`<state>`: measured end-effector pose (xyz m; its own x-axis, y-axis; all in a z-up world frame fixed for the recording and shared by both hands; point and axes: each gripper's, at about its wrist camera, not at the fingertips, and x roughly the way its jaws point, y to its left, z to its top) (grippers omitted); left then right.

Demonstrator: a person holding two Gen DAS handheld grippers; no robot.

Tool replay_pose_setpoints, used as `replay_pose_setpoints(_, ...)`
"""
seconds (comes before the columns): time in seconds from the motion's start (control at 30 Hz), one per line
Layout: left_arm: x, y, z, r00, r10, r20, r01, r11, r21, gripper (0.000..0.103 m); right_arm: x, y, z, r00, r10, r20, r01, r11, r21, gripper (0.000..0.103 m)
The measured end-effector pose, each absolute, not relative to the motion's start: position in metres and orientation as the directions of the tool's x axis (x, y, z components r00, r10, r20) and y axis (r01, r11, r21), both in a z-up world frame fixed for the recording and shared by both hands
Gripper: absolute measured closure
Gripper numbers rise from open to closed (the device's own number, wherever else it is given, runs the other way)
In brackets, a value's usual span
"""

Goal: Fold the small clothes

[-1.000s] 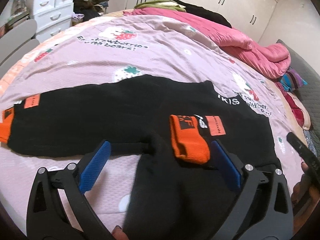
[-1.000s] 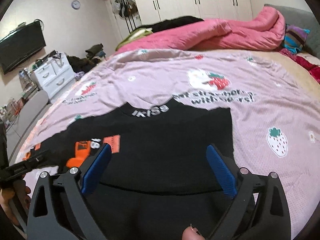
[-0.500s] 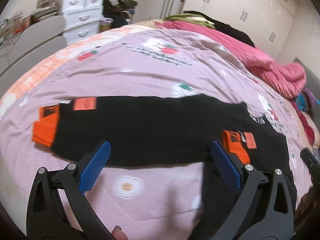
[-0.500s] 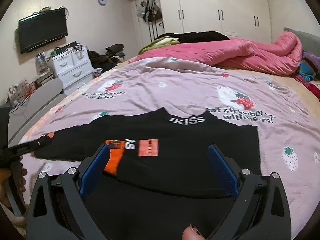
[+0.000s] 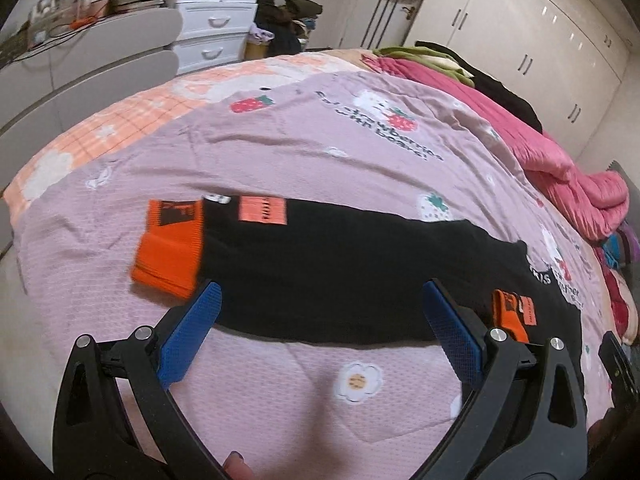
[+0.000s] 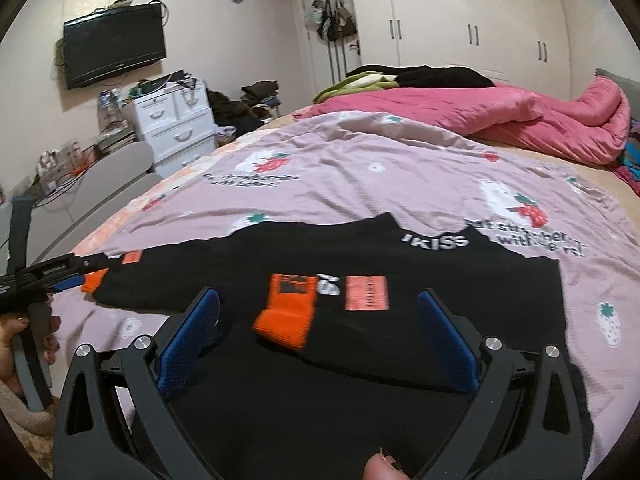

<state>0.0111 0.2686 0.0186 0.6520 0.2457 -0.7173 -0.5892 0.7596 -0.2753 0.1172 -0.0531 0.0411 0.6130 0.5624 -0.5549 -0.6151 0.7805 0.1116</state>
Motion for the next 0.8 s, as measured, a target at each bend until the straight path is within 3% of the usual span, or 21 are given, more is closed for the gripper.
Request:
replay_pose_setpoints(0.37, -0.016, 0.31, 0.009, 0.622, 0.272, -0.734, -0.673, 0.664, -0.324, 0.009, 0.095, 0.008, 0.046, 0.551, 0.604, -0.576, -0.708, 0.704, 0.061, 0.005)
replay_pose_setpoints(0.8, -0.038, 0.35, -0.008, 0.585, 0.294, -0.756, -0.749, 0.553, -0.365, 0.009, 0.077, 0.088, 0.038, 0.412, 0.643, -0.646, -0.791, 0.604, 0.096, 0.005)
